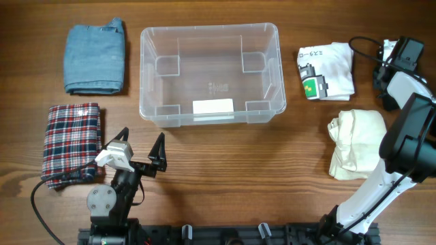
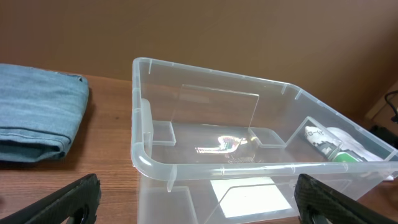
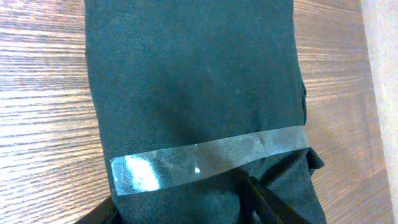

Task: Pack container
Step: 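Carry the black garment left and lower it into the bin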

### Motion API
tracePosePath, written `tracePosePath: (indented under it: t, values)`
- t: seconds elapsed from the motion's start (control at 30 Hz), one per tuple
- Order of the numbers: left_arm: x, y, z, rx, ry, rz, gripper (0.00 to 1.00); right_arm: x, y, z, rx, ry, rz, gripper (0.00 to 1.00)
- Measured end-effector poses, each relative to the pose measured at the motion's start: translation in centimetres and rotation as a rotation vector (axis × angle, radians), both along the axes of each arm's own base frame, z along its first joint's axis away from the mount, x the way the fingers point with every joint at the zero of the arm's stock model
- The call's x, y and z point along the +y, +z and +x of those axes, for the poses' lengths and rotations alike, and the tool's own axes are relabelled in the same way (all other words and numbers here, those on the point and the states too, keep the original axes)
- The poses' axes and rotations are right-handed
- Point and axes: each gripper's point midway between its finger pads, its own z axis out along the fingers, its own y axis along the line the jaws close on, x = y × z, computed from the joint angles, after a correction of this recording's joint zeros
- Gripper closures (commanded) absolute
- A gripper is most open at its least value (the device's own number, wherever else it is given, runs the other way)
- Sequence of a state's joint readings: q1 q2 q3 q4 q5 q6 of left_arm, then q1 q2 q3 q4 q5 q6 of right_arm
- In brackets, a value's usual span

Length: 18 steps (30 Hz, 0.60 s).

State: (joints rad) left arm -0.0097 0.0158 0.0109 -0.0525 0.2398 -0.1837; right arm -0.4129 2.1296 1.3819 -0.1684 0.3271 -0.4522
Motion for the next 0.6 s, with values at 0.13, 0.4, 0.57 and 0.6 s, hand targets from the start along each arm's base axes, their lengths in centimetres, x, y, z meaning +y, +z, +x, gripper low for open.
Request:
tracePosePath:
  t: [0.13, 0.4, 0.57, 0.6]
  values:
    - [0.0, 0.0, 0.0, 0.0, 0.0, 0.0, 0.0, -0.1, 1.5, -0.5, -0.044, -0.072, 0.02, 0.88]
    - [0.0, 0.0, 0.0, 0.0, 0.0, 0.0, 0.0, 2.2, 20.1, -1.9, -0.46, -0.133, 0.044, 0.91]
    - [0.0, 0.0, 0.0, 0.0, 0.0, 0.0, 0.0, 14.7, 30.6, -4.8, -0.663, 0.079, 0.236, 0.94]
    - [0.0, 0.0, 0.0, 0.0, 0.0, 0.0, 0.0, 17.1, 31.3, -5.2, -0.672, 0.125, 0.282, 0.94]
